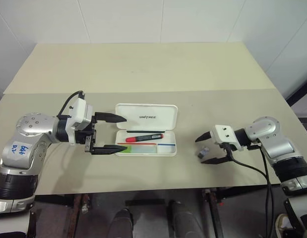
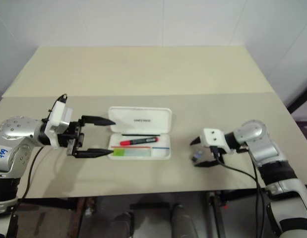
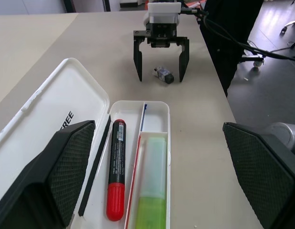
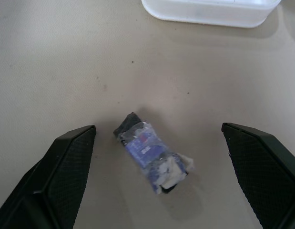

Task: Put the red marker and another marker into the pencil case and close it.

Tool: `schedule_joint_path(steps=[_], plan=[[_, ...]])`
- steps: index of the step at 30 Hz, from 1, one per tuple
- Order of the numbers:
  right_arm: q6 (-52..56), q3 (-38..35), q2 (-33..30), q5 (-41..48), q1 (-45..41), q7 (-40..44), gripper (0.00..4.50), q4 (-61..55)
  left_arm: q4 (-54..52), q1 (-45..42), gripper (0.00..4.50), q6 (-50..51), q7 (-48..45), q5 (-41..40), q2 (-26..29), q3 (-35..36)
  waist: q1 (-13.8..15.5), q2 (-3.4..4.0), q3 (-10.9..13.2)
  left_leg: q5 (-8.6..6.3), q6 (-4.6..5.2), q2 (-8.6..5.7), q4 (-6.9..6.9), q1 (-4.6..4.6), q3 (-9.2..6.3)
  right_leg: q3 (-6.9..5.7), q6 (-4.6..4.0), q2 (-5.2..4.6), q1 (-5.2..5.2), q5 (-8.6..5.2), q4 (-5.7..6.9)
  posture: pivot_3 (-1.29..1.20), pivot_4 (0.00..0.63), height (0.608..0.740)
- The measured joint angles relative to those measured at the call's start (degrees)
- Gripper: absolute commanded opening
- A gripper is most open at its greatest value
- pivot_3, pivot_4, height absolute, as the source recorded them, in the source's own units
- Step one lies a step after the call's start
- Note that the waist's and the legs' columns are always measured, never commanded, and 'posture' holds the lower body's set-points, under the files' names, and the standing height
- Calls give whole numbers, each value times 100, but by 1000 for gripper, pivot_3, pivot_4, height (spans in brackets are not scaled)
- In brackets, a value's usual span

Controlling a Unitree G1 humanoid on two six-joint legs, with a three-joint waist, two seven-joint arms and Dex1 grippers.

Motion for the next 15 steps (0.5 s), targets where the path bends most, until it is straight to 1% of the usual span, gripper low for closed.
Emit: schedule_joint_path(steps=[3,7,10,11,15], plan=[[-396,117,33,-46,-129,72,2843,279,0,-4,4500,1,7,0,-3,0,-16,-4,-3,1,-1,0,11,8,0,1,0,0,13,3,-1,0,150,740],[-732,227,39,-66,-216,121,1613,538,-2,-7,4500,8,17,0,-5,0,-85,-15,-9,19,-1,-1,18,24,0,1,-9,0,38,28,-14,0,150,740],[-878,290,39,-131,-267,126,639,683,-3,-8,4500,20,33,0,-5,0,-134,-22,-5,24,0,-2,16,74,0,2,-23,0,101,38,-43,0,150,740],[-900,290,39,-147,-277,123,414,712,-7,-8,4500,21,37,0,-4,0,-146,-22,-5,23,-1,-2,15,86,0,3,-25,-1,114,40,-53,0,150,740],[-967,289,38,-184,-319,112,362,787,-13,-22,4500,29,53,0,-5,-2,-165,-24,-6,20,-1,-1,6,85,2,5,-39,-1,122,47,-87,0,150,740]])
